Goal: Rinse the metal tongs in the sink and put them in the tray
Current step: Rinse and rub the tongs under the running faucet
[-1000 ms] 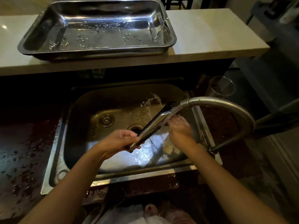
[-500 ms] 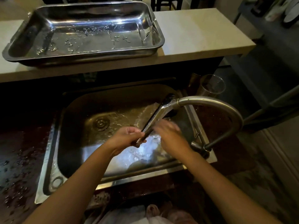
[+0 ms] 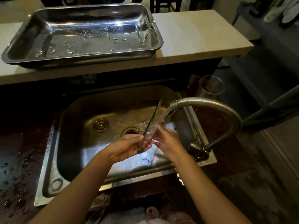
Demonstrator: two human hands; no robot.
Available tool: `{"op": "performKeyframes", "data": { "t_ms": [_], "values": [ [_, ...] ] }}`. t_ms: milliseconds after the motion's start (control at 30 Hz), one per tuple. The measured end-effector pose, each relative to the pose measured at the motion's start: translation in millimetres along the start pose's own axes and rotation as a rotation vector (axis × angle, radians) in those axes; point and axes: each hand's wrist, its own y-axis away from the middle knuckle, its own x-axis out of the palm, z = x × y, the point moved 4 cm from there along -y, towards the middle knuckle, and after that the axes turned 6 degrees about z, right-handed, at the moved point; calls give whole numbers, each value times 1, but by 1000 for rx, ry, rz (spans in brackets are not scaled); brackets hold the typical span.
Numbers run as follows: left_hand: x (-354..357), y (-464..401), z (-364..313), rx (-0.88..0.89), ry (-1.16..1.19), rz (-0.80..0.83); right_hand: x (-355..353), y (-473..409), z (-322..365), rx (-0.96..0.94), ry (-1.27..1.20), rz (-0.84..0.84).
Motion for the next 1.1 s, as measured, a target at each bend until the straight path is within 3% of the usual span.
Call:
{"op": "performKeyframes", "data": {
  "t_ms": [100, 200, 333, 633, 800, 900, 1000, 1100],
  "values": [
    [1, 4, 10, -59, -95, -60, -5, 3, -6, -78, 129, -91],
    [2, 7, 13, 1, -318, -230, -6, 6, -8, -118, 275, -199],
    [13, 7, 18, 76, -498, -287, 6, 9, -5, -154, 477, -250],
    [-3, 27, 11, 86, -388, -155, 12, 21, -9, -334, 951, -173],
    [-6, 35, -3, 38, -401, -73, -2, 22, 2, -565, 1486, -126],
    [-3, 40, -9, 37, -438, -51, -14, 9, 16, -513, 1660, -102],
    [0, 45, -11, 50, -469, -49, -29, -9, 40, -368, 1812, -231],
    [0, 47, -14, 59, -533, -93, -30, -14, 51, -381, 1875, -300]
  ]
}}
